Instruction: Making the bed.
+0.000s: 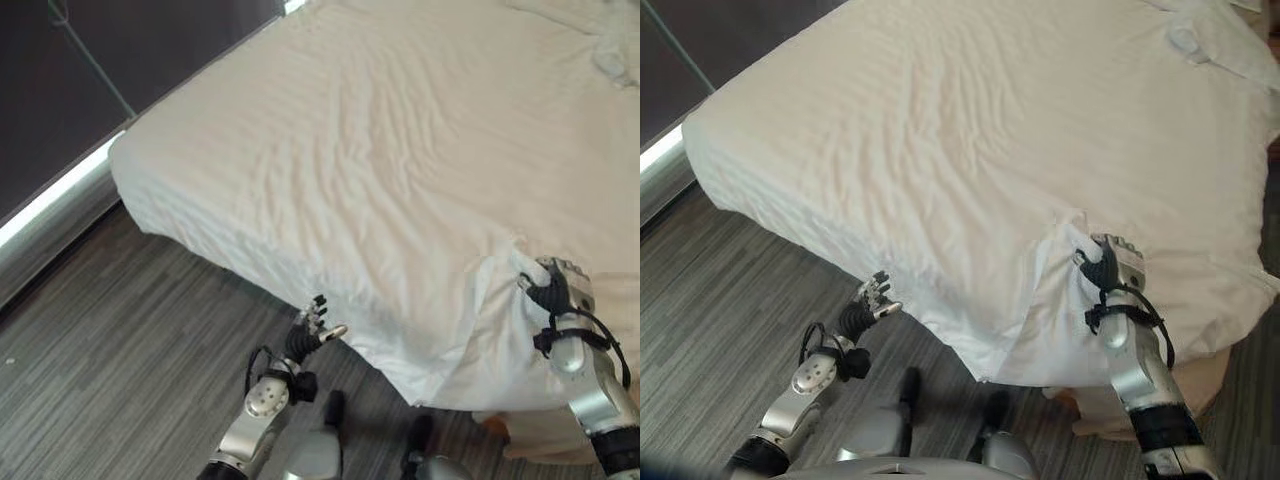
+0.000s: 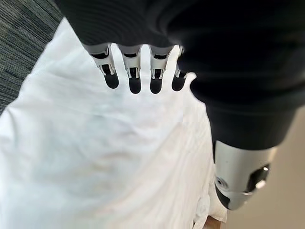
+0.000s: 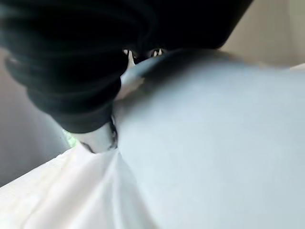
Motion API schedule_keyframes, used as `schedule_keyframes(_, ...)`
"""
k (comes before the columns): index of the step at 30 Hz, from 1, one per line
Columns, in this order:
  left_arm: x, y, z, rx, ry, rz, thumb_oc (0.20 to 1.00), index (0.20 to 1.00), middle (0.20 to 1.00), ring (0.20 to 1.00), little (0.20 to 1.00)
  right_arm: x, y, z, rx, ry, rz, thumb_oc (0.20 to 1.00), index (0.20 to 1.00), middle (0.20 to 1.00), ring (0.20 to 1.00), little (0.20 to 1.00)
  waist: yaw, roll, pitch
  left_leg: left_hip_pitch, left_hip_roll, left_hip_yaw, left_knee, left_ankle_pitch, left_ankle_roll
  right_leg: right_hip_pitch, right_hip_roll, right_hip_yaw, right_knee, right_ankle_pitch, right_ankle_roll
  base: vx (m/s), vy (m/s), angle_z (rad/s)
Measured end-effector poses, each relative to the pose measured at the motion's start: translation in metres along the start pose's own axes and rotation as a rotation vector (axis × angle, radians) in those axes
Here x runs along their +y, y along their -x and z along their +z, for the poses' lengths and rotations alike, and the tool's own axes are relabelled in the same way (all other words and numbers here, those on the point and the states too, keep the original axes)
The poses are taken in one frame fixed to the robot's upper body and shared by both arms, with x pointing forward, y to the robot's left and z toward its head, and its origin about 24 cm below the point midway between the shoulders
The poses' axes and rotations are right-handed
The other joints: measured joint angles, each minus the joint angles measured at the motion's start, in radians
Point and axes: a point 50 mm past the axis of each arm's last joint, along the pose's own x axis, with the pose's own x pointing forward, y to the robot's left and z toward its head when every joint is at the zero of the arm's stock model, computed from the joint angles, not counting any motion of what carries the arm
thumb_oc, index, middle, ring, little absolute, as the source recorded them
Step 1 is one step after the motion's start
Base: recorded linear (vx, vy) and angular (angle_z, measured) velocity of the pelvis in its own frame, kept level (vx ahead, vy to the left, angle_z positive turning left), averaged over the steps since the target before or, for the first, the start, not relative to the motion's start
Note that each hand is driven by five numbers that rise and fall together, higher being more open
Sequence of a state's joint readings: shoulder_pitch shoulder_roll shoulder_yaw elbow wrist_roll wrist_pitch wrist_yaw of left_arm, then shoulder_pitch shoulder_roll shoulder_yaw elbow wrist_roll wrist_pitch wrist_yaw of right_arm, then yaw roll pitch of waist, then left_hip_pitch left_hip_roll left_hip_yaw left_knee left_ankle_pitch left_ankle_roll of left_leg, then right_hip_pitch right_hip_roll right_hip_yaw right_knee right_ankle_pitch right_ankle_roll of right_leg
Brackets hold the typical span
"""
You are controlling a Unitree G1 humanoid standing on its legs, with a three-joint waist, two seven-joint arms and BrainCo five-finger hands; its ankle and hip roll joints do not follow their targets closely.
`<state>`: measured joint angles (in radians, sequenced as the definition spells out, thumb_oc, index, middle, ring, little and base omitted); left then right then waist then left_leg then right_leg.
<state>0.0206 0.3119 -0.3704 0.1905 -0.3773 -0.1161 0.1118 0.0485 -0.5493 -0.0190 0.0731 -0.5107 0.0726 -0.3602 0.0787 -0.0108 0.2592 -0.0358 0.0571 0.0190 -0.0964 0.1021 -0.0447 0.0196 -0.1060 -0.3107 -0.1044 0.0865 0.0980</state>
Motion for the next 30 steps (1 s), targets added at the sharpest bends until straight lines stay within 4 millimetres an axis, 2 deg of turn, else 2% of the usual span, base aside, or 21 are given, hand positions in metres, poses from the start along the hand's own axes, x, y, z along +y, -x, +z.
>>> schedule_keyframes(2, -0.001, -0.001, 0.0, 0.0, -0.002, 0.001, 1.0, 1.0, 1.0, 1.0, 1.0, 0.001, 0.012, -0.009, 0.034, 0.001, 0.012, 0.2, 0.2, 0.2, 0.2, 0.2, -0.012, -0.004, 0.001, 0.014, 0.004, 0.021, -0.003, -0.009, -0.002, 0.002, 0.001, 0.026, 0.0, 0.001, -0.001, 0.0, 0.014, -0.4)
schedule_keyframes(3, -0.002, -0.001, 0.001, -0.001, -0.005, -0.003, 1.0, 1.0, 1.0, 1.0, 1.0, 0.005, 0.021, -0.016, 0.057, 0.007, 0.034, 0.2, 0.2, 0.2, 0.2, 0.2, -0.037, -0.008, 0.003, 0.022, 0.004, 0.031, -0.003, -0.013, -0.005, 0.001, 0.001, 0.037, 0.0, 0.002, -0.001, 0.01, 0.012, -0.3)
schedule_keyframes(5, -0.009, -0.006, 0.004, -0.012, -0.011, -0.022, 1.0, 1.0, 1.0, 1.0, 1.0, 0.014, 0.046, -0.033, 0.129, 0.021, 0.096, 0.2, 0.2, 0.2, 0.2, 0.2, -0.063, -0.011, 0.003, 0.025, 0.007, 0.042, -0.003, -0.014, -0.004, 0.0, 0.002, 0.049, 0.0, 0.003, -0.001, 0.01, 0.017, -0.2)
schedule_keyframes(6, -0.01, -0.008, 0.005, -0.016, -0.01, -0.024, 1.0, 1.0, 1.0, 1.0, 1.0, 0.016, 0.052, -0.037, 0.145, 0.028, 0.115, 0.2, 0.2, 0.2, 0.2, 0.2, -0.068, -0.012, 0.004, 0.026, 0.009, 0.046, -0.003, -0.014, -0.004, 0.0, 0.002, 0.052, 0.0, 0.004, -0.001, 0.0, 0.014, -0.2)
schedule_keyframes(7, -0.013, -0.01, 0.006, -0.021, -0.008, -0.028, 1.0, 1.0, 1.0, 1.0, 1.0, 0.021, 0.066, -0.049, 0.189, 0.05, 0.164, 0.2, 0.2, 0.2, 0.2, 0.2, -0.09, -0.016, 0.006, 0.032, 0.009, 0.056, -0.003, -0.014, -0.002, -0.002, 0.006, 0.065, 0.0, 0.005, -0.001, -0.01, 0.015, -0.19)
schedule_keyframes(8, -0.014, -0.012, 0.007, -0.023, -0.006, -0.029, 1.0, 1.0, 1.0, 1.0, 1.0, 0.023, 0.07, -0.053, 0.202, 0.062, 0.183, 0.2, 0.2, 0.2, 0.2, 0.2, -0.089, -0.016, 0.006, 0.036, 0.01, 0.058, -0.003, -0.015, -0.001, 0.001, 0.005, 0.068, 0.0, 0.006, -0.001, -0.01, 0.02, -0.22)
schedule_keyframes(9, -0.018, -0.014, 0.009, -0.031, -0.001, -0.032, 1.0, 1.0, 1.0, 1.0, 1.0, 0.03, 0.082, -0.066, 0.256, 0.093, 0.237, 0.2, 0.2, 0.2, 0.2, 0.2, -0.106, -0.02, 0.005, 0.041, 0.01, 0.066, -0.003, -0.017, 0.0, 0.002, 0.005, 0.075, 0.0, 0.006, -0.001, -0.02, 0.02, -0.15)
schedule_keyframes(10, -0.019, -0.015, 0.01, -0.036, -0.003, -0.038, 1.0, 1.0, 1.0, 1.0, 1.0, 0.033, 0.087, -0.072, 0.278, 0.106, 0.26, 0.2, 0.2, 0.2, 0.2, 0.2, -0.109, -0.021, 0.005, 0.042, 0.011, 0.071, -0.003, -0.018, -0.001, 0.001, 0.005, 0.078, 0.0, 0.007, -0.001, 0.0, 0.012, -0.22)
schedule_keyframes(12, -0.027, -0.022, 0.012, -0.042, -0.008, -0.061, 1.0, 1.0, 1.0, 1.0, 1.0, 0.051, 0.115, -0.103, 0.419, 0.172, 0.389, 0.2, 0.2, 0.2, 0.2, 0.2, -0.107, -0.03, 0.003, 0.045, 0.012, 0.082, -0.003, -0.024, -0.007, -0.003, 0.005, 0.091, 0.0, 0.01, -0.001, 0.01, 0.001, -0.16)
schedule_keyframes(15, -0.029, -0.022, 0.006, -0.016, -0.005, -0.059, 1.0, 1.0, 1.0, 1.0, 1.0, 0.072, 0.152, -0.133, 0.555, 0.267, 0.567, 0.2, 0.2, 0.2, 0.2, 0.2, -0.106, -0.037, -0.001, 0.048, 0.014, 0.083, -0.003, -0.027, -0.004, -0.002, 0.005, 0.093, 0.0, 0.01, -0.001, 0.0, 0.0, -0.02)
schedule_keyframes(16, -0.029, -0.022, 0.003, -0.005, -0.006, -0.059, 1.0, 1.0, 1.0, 1.0, 1.0, 0.077, 0.163, -0.142, 0.609, 0.292, 0.608, 0.47, 0.47, 0.47, 0.47, 0.47, -0.104, -0.038, -0.002, 0.048, 0.015, 0.083, -0.003, -0.027, -0.003, -0.002, 0.005, 0.093, 0.0, 0.01, -0.001, 0.0, 0.0, 0.0)
schedule_keyframes(17, -0.029, -0.021, 0.002, 0.001, -0.011, -0.061, 1.0, 1.0, 1.0, 1.0, 1.0, 0.079, 0.165, -0.145, 0.623, 0.303, 0.621, 0.47, 0.47, 0.47, 0.47, 0.47, -0.104, -0.038, -0.002, 0.049, 0.015, 0.083, -0.003, -0.027, -0.003, -0.001, 0.005, 0.093, 0.0, 0.01, -0.001, 0.0, 0.0, 0.0)
schedule_keyframes(18, -0.031, -0.021, -0.001, 0.01, -0.013, -0.069, 1.0, 1.0, 1.0, 1.0, 1.0, 0.082, 0.167, -0.151, 0.655, 0.325, 0.642, 1.0, 1.0, 1.0, 1.0, 1.0, -0.103, -0.038, -0.003, 0.05, 0.015, 0.082, -0.003, -0.027, -0.002, 0.001, 0.004, 0.092, -0.001, 0.01, -0.001, 0.0, 0.0, 0.0)
schedule_keyframes(21, -0.033, -0.022, -0.007, 0.037, -0.022, -0.084, 1.0, 1.0, 1.0, 1.0, 1.0, 0.081, 0.18, -0.167, 0.762, 0.39, 0.702, 1.0, 1.0, 1.0, 1.0, 1.0, -0.09, -0.036, -0.008, 0.053, 0.013, 0.076, -0.003, -0.028, -0.003, 0.008, 0.003, 0.084, -0.001, 0.008, 0.0, 0.03, -0.001, 0.08)
schedule_keyframes(23, -0.032, -0.021, -0.01, 0.049, -0.026, -0.088, 1.0, 1.0, 1.0, 1.0, 1.0, 0.073, 0.187, -0.176, 0.835, 0.418, 0.685, 1.0, 1.0, 1.0, 1.0, 1.0, -0.089, -0.032, -0.011, 0.052, 0.011, 0.07, -0.003, -0.028, -0.002, 0.01, 0.0, 0.077, -0.001, 0.008, 0.001, 0.02, 0.016, 0.09)
schedule_keyframes(25, -0.03, -0.02, -0.013, 0.064, -0.045, -0.095, 1.0, 1.0, 1.0, 1.0, 1.0, 0.052, 0.19, -0.193, 0.956, 0.42, 0.615, 1.0, 1.0, 1.0, 1.0, 1.0, -0.096, -0.025, -0.021, 0.049, 0.005, 0.067, -0.003, -0.028, 0.0, 0.01, -0.005, 0.074, -0.001, 0.007, 0.002, 0.02, 0.022, 0.06)
schedule_keyframes(27, -0.022, -0.016, -0.017, 0.081, -0.067, -0.085, 1.0, 1.0, 1.0, 1.0, 1.0, 0.004, 0.201, -0.221, 1.156, 0.451, 0.487, 1.0, 1.0, 1.0, 1.0, 1.0, -0.107, -0.011, -0.035, 0.049, -0.002, 0.075, -0.003, -0.029, 0.001, 0.007, -0.013, 0.076, -0.001, 0.006, 0.005, 0.0, 0.014, -0.04)
schedule_keyframes(28, -0.024, -0.015, -0.019, 0.085, -0.06, -0.087, 1.0, 1.0, 1.0, 1.0, 1.0, -0.014, 0.202, -0.228, 1.204, 0.476, 0.441, 1.0, 1.0, 1.0, 1.0, 1.0, -0.108, -0.005, -0.039, 0.049, -0.003, 0.08, -0.003, -0.031, 0.003, 0.004, -0.015, 0.079, -0.001, 0.007, 0.007, 0.0, 0.009, -0.15)
schedule_keyframes(29, -0.021, -0.015, -0.019, 0.088, -0.062, -0.08, 1.0, 1.0, 1.0, 1.0, 1.0, -0.053, 0.206, -0.241, 1.281, 0.514, 0.34, 1.0, 1.0, 1.0, 1.0, 1.0, -0.115, -0.001, -0.041, 0.049, -0.007, 0.085, -0.003, -0.032, 0.005, 0.002, -0.019, 0.087, -0.001, 0.008, 0.009, 0.0, 0.002, -0.12)
schedule_keyframes(30, -0.022, -0.014, -0.02, 0.09, -0.059, -0.08, 1.0, 1.0, 1.0, 1.0, 1.0, -0.067, 0.206, -0.245, 1.3, 0.538, 0.308, 1.0, 1.0, 1.0, 1.0, 1.0, -0.118, 0.006, -0.045, 0.05, -0.008, 0.085, -0.003, -0.032, 0.006, 0.002, -0.02, 0.088, -0.001, 0.008, 0.009, 0.0, 0.013, -0.07)
